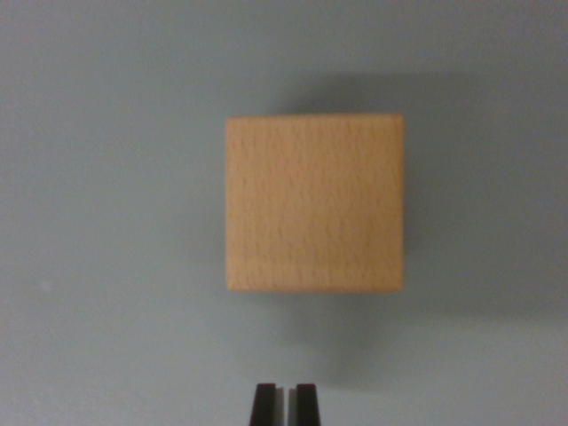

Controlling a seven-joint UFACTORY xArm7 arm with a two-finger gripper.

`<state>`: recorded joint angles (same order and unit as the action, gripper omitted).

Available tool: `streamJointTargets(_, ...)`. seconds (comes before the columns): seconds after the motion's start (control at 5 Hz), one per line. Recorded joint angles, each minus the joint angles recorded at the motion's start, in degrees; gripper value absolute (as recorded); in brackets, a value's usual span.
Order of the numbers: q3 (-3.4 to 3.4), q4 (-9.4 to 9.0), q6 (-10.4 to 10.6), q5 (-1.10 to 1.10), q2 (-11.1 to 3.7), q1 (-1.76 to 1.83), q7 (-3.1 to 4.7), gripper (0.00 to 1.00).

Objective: Push wooden cube

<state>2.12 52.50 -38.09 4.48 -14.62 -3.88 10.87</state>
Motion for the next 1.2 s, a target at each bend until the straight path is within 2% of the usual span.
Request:
streamJointTargets(0.2,0.08,-0.81,1.1,0.07,-0.35,-0.07,0.26,0.00)
streamJointTargets(0.4,0.08,-0.81,1.1,0.07,-0.35,-0.07,0.26,0.00)
streamJointTargets(0.6,0.13,-1.43,2.0,0.12,-0.62,-0.12,0.45,0.00)
streamJointTargets(1.2,0.17,-1.84,2.6,0.16,-0.79,-0.15,0.58,0.00)
